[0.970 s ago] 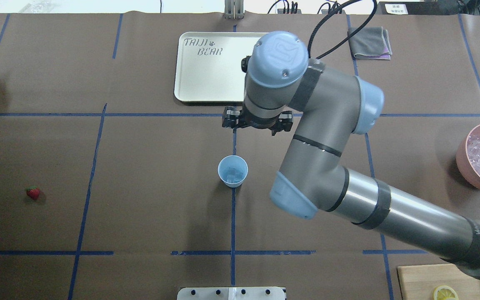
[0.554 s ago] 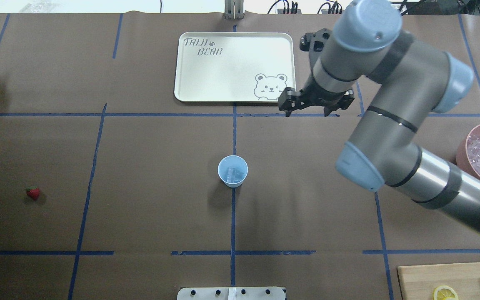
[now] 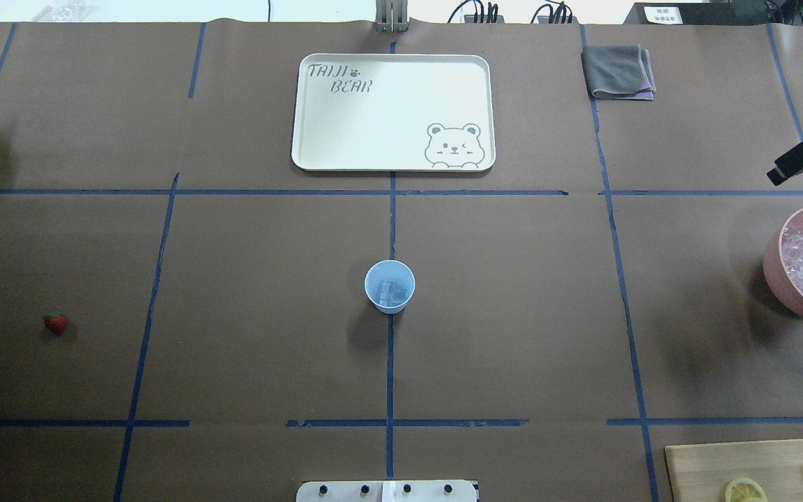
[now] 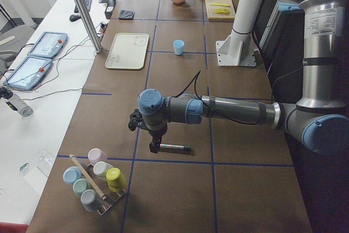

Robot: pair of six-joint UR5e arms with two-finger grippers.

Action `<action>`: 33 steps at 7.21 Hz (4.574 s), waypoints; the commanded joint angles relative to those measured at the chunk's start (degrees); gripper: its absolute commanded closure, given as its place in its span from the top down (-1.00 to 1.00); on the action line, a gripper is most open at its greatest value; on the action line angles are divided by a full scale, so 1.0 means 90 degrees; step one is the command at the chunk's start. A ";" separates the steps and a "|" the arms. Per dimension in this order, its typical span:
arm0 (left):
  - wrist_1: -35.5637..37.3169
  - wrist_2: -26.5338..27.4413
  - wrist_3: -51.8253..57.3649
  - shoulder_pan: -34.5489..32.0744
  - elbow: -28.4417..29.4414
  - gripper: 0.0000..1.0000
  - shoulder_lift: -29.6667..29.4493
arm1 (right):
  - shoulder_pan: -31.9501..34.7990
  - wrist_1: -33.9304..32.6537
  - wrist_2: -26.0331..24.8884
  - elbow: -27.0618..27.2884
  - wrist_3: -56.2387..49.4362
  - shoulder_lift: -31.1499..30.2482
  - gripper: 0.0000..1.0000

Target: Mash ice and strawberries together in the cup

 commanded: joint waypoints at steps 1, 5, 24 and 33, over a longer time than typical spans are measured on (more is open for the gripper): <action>-0.0487 0.0016 0.0014 0.0000 0.0111 1.00 -0.0007 | 0.0944 0.0034 0.0097 -0.0442 -0.1363 -0.0757 0.98; -0.0890 0.0016 -0.0015 0.0000 0.0083 1.00 -0.0161 | 0.1866 0.0074 0.0058 -0.0464 -0.1270 -0.1853 0.98; -0.4718 0.3092 -0.7017 0.5058 -0.0269 1.00 0.0687 | 0.1857 0.0083 0.0156 -0.0463 -0.1220 -0.1824 0.98; -0.4650 0.2548 -0.6988 0.5128 -0.0443 -1.00 0.0814 | 0.1857 0.0083 0.0156 -0.0444 -0.1220 -0.1824 0.98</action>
